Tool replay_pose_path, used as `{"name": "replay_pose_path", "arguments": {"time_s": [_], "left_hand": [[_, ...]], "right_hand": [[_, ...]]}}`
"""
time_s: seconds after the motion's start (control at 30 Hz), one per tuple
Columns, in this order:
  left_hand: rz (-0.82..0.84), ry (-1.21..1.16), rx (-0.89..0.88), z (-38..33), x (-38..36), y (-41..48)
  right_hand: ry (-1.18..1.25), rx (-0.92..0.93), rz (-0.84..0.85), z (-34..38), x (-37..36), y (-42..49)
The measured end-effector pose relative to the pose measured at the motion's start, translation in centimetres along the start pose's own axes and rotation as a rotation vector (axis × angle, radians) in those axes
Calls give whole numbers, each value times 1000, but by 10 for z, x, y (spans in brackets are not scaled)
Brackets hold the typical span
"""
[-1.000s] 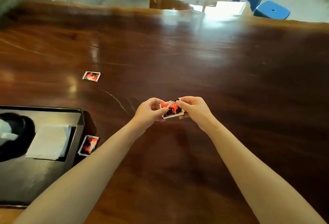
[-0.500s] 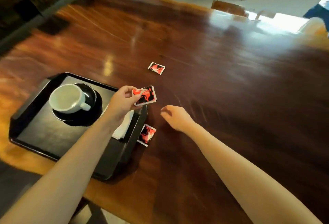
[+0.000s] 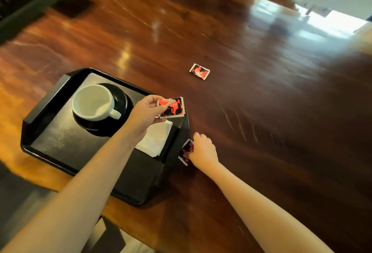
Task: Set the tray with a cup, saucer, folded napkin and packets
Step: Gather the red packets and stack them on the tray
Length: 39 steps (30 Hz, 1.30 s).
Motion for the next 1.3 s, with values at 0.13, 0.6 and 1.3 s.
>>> {"name": "replay_pose_path", "arguments": {"time_s": [0.13, 0.6, 1.3], "left_hand": [[21, -23, 43, 5, -7, 8], [89, -196, 181, 13, -75, 48], [-146, -222, 142, 11, -18, 113]], "right_hand": [[259, -124, 61, -35, 10, 10], [891, -191, -104, -43, 110, 51], [76, -258, -340, -35, 142, 209]]}}
Point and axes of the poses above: each hand's wrist, its own y-axis towards the middle knuckle, its own x-axis out of the back of the hand, z = x × y, the point moved 9 cm from there along y, towards the middle knuckle, and after that the axes turned 15 degrees about -y, right-handed, at the moved point
